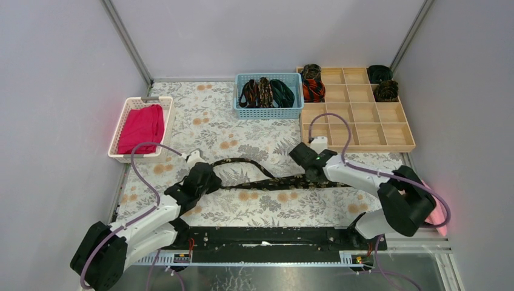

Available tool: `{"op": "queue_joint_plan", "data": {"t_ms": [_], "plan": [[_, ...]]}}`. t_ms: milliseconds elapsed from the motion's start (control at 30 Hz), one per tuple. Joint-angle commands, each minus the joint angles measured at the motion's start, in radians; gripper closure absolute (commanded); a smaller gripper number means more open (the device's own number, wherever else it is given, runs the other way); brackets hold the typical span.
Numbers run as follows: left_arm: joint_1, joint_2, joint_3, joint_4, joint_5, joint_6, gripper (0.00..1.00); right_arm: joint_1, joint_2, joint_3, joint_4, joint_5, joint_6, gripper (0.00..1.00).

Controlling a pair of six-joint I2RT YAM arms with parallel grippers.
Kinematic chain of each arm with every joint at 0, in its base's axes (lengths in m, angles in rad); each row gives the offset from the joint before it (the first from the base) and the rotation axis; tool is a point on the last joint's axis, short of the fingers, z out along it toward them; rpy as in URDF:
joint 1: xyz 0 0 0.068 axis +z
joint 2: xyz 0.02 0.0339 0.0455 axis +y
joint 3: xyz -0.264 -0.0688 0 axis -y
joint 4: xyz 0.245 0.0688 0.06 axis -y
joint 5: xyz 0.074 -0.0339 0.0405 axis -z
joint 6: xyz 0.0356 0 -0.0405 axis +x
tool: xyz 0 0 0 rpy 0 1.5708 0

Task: Roll the ties
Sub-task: Flatten out the tie at the center of the board.

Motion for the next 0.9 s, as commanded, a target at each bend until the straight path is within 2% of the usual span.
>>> {"op": "queue_joint_plan", "data": {"t_ms": [0,267,533,700,867], "plan": [[-0.003,-0.014,-0.004,0.045,0.012,0.01,0.97,-0.094,-0.097,-0.034,-0.018,0.028,-0.051,0.95],[-0.003,-0.007,0.004,0.091,0.046,0.02,0.97,-0.1,-0.147,-0.01,-0.034,0.023,-0.014,1.0],[-0.003,-0.03,-0.007,0.104,0.071,0.026,0.96,-0.134,-0.016,-0.024,-0.016,-0.063,0.028,1.0],[-0.003,-0.027,-0.028,0.165,0.108,0.026,0.96,-0.158,0.028,-0.051,0.024,-0.121,0.05,1.0],[-0.002,-0.018,-0.043,0.197,0.141,0.029,0.96,-0.216,0.096,-0.061,0.023,-0.114,0.083,1.0]]}}
